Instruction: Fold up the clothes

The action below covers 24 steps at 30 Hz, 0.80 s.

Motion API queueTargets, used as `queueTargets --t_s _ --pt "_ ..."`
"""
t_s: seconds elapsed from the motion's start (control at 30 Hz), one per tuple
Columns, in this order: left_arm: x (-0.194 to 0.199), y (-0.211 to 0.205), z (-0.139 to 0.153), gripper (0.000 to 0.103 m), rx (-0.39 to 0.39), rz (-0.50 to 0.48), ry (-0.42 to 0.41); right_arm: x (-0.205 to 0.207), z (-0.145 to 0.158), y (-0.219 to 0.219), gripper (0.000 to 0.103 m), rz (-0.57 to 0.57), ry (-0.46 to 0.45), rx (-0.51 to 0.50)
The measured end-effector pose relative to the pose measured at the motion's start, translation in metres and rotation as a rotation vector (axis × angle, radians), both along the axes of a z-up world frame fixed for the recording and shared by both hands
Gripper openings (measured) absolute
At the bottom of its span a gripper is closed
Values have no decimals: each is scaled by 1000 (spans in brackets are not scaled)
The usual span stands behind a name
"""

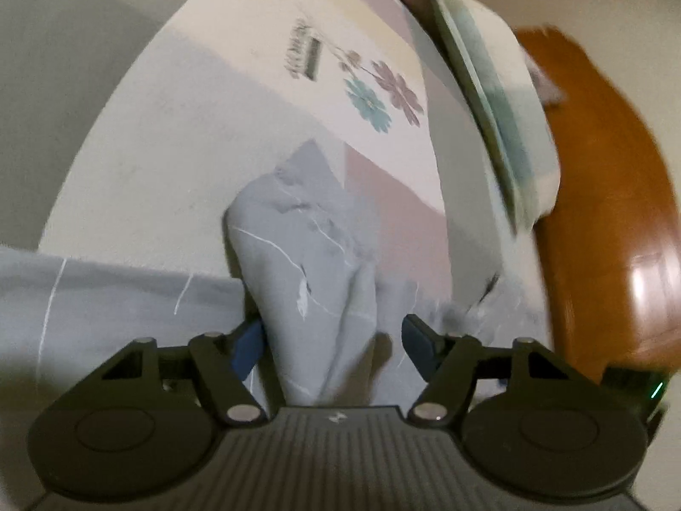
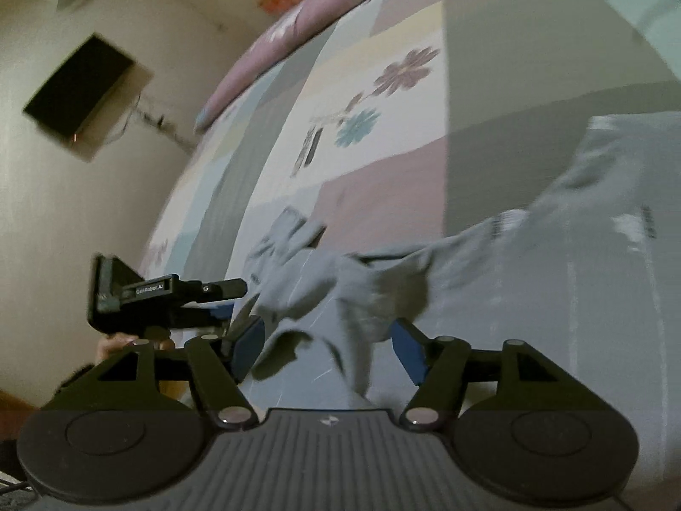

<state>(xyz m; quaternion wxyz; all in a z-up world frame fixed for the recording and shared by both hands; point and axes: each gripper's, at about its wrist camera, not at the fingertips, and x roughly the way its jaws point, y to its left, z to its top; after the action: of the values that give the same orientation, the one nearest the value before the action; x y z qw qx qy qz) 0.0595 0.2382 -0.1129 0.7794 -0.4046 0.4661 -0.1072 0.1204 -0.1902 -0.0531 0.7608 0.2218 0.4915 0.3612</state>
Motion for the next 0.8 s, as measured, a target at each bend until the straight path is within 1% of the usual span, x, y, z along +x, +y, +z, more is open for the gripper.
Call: queueTargets --t_s 0.07,0.1,0.13,0.17,0.2,0.23,0.27,0.33,0.4,0.5,0.63,0.67,0.73,0.8 --pt "2 4 -4 66 -28 15 -13 -1 -2 -12 72 -28 1 12" --pt "3 4 -5 61 -26 18 -19 -1 -5 -17 72 -40 6 14" --pt "4 3 -4 49 -3 20 -18 0 -8 -21 72 -51 11 12" --pt "4 1 -2 40 39 19 -12 1 -10 -25 72 -66 17 9" --pt "4 -3 2 19 98 11 -12 1 -12 -28 72 -79 22 9" --pt "3 -8 6 7 174 -3 -17 1 -13 -30 72 -88 24 10" --pt "1 -14 12 7 241 -22 -43 1 -15 -32 72 -97 27 11" --pt "-8 -25 30 4 321 -66 -142 1 -15 -36 73 -112 24 3" --pt "-18 -33 49 4 363 -87 -217 1 -15 -41 74 -126 21 -8" --pt "-31 -38 76 3 426 -87 -292 1 -16 -46 75 -143 19 -18" --pt "-46 -32 100 3 512 -61 -340 1 -15 -54 75 -151 2 -48" --pt "-50 -30 104 3 538 -53 -344 1 -13 -55 75 -147 -9 -73" --pt "-61 -26 109 3 579 -39 -347 1 -10 -55 76 -137 -47 -155" --pt "-68 -22 106 3 591 -35 -341 2 -8 -54 76 -118 -81 -231"
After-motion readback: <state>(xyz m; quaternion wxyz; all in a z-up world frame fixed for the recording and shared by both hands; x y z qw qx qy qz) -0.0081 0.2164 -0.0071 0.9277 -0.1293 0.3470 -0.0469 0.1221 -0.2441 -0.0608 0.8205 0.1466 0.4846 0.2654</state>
